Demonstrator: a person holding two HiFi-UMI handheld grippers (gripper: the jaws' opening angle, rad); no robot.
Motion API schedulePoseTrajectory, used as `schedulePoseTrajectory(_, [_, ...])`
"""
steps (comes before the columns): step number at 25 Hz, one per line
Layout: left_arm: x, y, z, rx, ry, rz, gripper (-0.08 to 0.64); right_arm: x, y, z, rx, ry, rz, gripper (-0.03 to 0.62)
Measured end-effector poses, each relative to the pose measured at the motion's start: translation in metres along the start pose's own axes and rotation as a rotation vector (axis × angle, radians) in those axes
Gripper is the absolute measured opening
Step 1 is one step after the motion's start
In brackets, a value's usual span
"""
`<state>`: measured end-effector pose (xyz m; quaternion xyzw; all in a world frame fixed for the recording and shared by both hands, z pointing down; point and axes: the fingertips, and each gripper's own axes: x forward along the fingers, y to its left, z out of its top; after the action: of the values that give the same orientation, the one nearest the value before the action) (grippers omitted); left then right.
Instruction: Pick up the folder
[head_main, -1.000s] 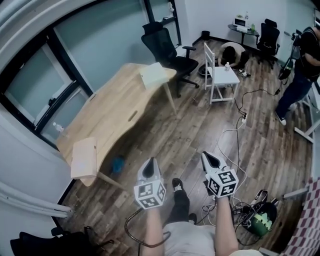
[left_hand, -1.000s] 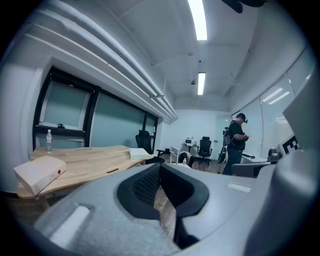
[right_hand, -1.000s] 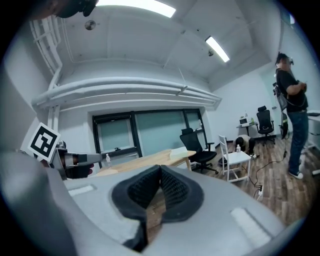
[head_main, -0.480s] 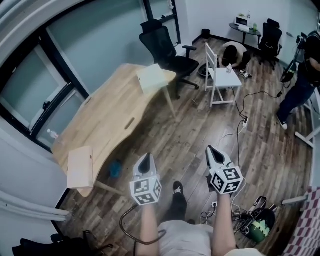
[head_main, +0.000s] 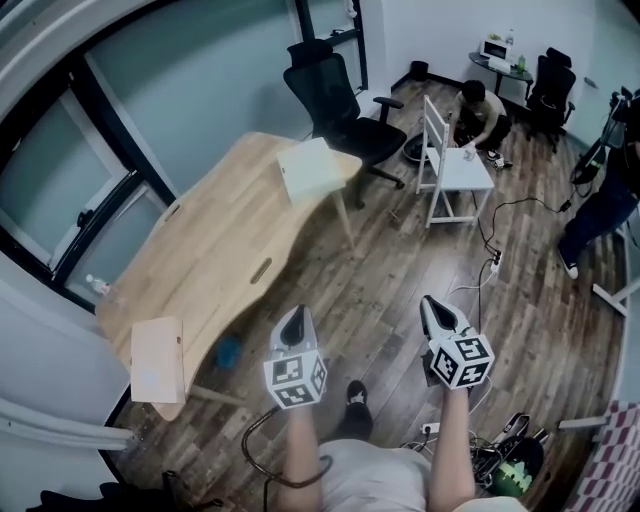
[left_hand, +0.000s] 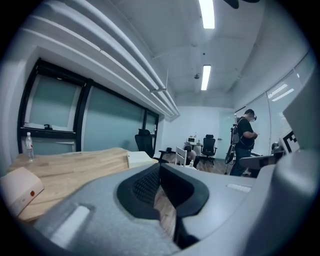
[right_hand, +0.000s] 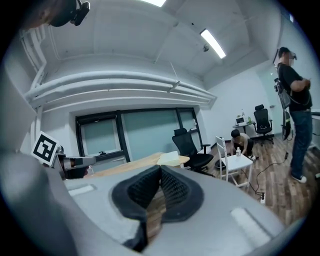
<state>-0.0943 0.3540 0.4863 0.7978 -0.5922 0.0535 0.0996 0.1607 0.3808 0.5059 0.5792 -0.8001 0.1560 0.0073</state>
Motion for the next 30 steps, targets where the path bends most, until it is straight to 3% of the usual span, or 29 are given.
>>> schedulePoseTrajectory(16, [0.160,0.058,0.021,-0.029,0.035,-0.017,0.008,0.165,-0.038,0.033,-0.027,0.042,-0.009,0.002])
schedulePoseTrajectory(24, [0.204,0.089,0.012,-0.084,0.063,0.008,0.008,0.229,-0.021,0.024,-0.065,0.111,0.049,0.002])
schedulePoseTrajectory(30, [0.246,0.107,0.003,-0.081,0.095,0.032,0.008,0.288,-0.027,0.024,-0.070,0.132,0.092,0.002])
